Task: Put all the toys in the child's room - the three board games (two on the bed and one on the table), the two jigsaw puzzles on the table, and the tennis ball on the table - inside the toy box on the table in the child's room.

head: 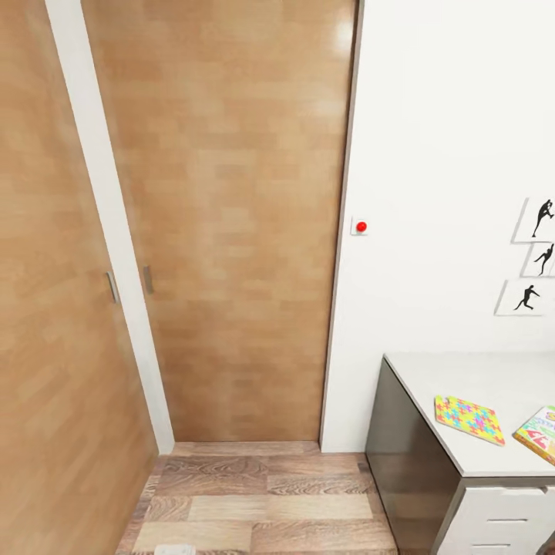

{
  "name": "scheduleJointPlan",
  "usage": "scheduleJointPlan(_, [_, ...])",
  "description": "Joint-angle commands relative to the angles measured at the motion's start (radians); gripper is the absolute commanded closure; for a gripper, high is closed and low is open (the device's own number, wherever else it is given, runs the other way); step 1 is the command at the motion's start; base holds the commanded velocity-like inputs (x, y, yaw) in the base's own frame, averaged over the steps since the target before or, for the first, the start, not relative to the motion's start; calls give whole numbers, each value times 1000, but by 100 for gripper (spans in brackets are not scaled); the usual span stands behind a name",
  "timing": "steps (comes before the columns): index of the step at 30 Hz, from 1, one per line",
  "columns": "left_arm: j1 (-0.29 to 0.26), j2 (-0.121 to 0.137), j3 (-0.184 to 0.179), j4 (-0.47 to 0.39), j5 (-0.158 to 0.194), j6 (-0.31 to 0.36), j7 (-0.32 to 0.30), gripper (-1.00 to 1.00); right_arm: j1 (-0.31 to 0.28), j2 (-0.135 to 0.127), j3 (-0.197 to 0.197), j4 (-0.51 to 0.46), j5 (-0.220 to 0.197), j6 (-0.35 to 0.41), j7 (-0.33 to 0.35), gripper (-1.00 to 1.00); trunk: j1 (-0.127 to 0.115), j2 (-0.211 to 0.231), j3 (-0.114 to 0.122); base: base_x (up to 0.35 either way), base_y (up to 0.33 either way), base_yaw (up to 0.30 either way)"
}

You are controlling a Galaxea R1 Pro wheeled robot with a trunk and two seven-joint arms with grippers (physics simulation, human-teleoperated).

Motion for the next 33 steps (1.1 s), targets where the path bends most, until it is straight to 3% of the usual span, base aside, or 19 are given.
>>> scheduleJointPlan(1, [0,0,-1,1,0,-4,0,-100,0,0,-2,1,-4,-5,1,-100,0,-1,0,-2,29,-47])
scheduleJointPlan(9, [0,0,-1,1,0,-4,0,-100,0,0,-2,1,-4,-8,0,-100,0,-1,0,-1,12,-171])
scheduleJointPlan(33, [0,0,-1,1,0,-4,0,-100,0,0,-2,1,-4,-9,1,-100,0,-1,0,-50,12,-270])
